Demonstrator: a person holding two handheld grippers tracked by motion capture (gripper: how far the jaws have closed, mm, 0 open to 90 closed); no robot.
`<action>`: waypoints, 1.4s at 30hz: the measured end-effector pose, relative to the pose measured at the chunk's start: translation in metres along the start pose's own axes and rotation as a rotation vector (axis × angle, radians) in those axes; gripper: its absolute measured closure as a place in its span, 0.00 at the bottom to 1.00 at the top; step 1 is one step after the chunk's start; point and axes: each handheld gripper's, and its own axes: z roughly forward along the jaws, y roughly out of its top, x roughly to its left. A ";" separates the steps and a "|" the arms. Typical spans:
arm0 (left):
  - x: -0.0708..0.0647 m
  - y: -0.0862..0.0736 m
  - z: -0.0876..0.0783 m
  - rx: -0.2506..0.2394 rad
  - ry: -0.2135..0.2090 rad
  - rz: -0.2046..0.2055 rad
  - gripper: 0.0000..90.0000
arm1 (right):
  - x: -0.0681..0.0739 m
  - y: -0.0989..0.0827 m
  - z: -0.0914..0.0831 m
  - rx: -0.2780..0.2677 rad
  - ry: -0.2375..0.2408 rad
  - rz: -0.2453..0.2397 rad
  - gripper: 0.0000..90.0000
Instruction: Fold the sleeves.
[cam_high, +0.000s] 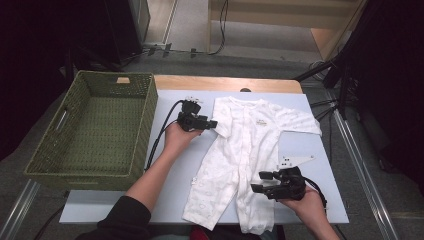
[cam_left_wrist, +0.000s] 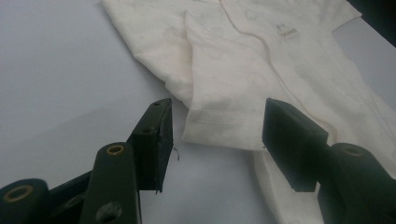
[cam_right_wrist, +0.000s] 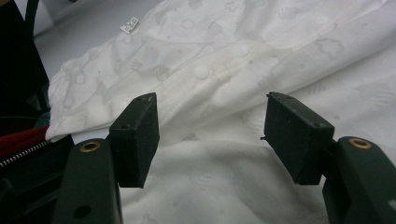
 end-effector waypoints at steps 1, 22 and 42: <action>0.000 0.000 0.001 0.004 0.004 0.004 0.49 | 0.000 0.000 0.000 -0.001 -0.001 0.000 0.38; -0.011 0.017 0.004 0.035 -0.061 -0.003 0.98 | -0.001 0.000 -0.002 -0.008 -0.005 -0.004 0.38; -0.044 0.050 0.014 0.047 -0.064 0.080 0.98 | 0.000 0.000 -0.002 -0.010 -0.006 -0.006 0.38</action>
